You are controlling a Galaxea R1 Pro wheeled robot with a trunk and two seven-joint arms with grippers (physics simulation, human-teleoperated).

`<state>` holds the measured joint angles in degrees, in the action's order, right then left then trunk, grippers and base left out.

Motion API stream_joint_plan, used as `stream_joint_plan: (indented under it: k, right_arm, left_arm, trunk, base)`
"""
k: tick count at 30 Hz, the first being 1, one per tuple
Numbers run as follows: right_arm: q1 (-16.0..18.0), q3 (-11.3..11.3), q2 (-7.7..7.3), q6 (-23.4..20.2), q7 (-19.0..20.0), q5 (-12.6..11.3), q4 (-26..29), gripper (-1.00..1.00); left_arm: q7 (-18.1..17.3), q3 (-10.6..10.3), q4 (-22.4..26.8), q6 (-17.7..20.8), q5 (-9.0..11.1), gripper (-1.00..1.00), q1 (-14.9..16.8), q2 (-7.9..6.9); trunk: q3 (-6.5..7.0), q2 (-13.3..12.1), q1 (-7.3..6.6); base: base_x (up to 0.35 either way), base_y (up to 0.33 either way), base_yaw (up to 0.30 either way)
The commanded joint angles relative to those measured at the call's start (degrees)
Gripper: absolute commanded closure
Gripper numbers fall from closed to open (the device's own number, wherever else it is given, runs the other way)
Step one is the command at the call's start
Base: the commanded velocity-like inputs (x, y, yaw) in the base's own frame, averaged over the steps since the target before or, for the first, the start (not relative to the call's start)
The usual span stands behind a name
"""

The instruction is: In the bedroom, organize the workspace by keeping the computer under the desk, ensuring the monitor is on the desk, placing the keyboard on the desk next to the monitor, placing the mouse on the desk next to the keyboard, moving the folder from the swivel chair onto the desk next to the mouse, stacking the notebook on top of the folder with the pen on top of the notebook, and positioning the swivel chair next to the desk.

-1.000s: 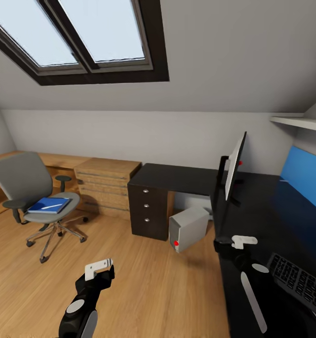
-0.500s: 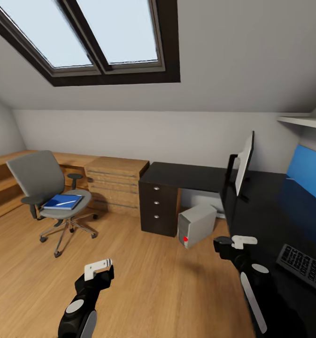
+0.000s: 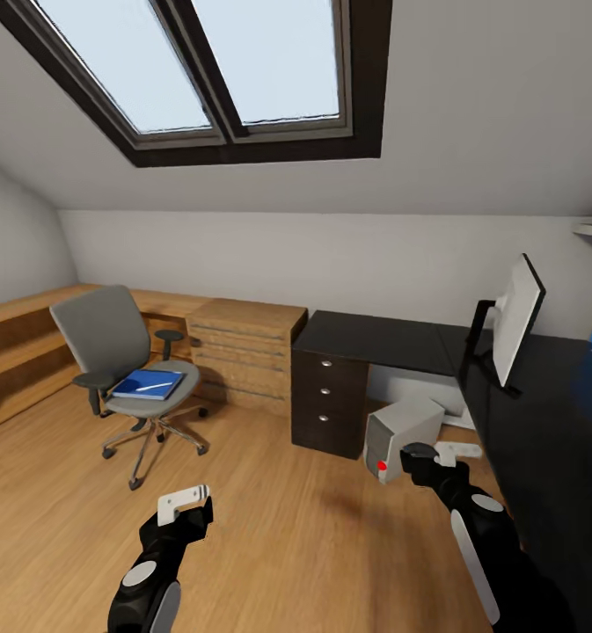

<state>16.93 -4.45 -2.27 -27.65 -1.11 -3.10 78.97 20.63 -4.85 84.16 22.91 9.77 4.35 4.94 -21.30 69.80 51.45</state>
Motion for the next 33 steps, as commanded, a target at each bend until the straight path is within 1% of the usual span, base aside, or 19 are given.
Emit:
stream_joint_plan:
  k: [1,8,17,33]
  right_arm:
    - [0.0,0.0,-0.01,-0.3,-0.1,-0.3,0.1,1.0]
    - [0.0,0.0,-0.01,-0.3,-0.1,-0.4,0.1,1.0]
    - [0.0,0.0,-0.04,-0.3,-0.1,-0.4,0.1,1.0]
    - [0.0,0.0,-0.03,-0.3,-0.1,-0.3,0.2,1.0]
  left_arm:
    - [0.5,-0.1,-0.1,0.2,0.6,-1.0,0.0,-0.02]
    - [0.5,-0.2,-1.0,0.2,0.5,-1.0,0.0,0.02]
    - [0.5,-0.2,-1.0,0.1,0.5,-1.0,0.0,-0.02]
    - [0.5,-0.2,-0.9,-0.2,0.5,-1.0,0.0,-0.02]
  trunk:
    - [-0.06,0.0,0.03]
    - [-0.05,0.0,0.03]
    - [-0.05,0.0,0.03]
    - [2.83,-6.4,-3.48]
  base:
    - [0.257,0.072,0.013]
    - [0.098,0.023,0.004]
    - [0.287,0.042,0.0]
    - [0.325,0.003,0.008]
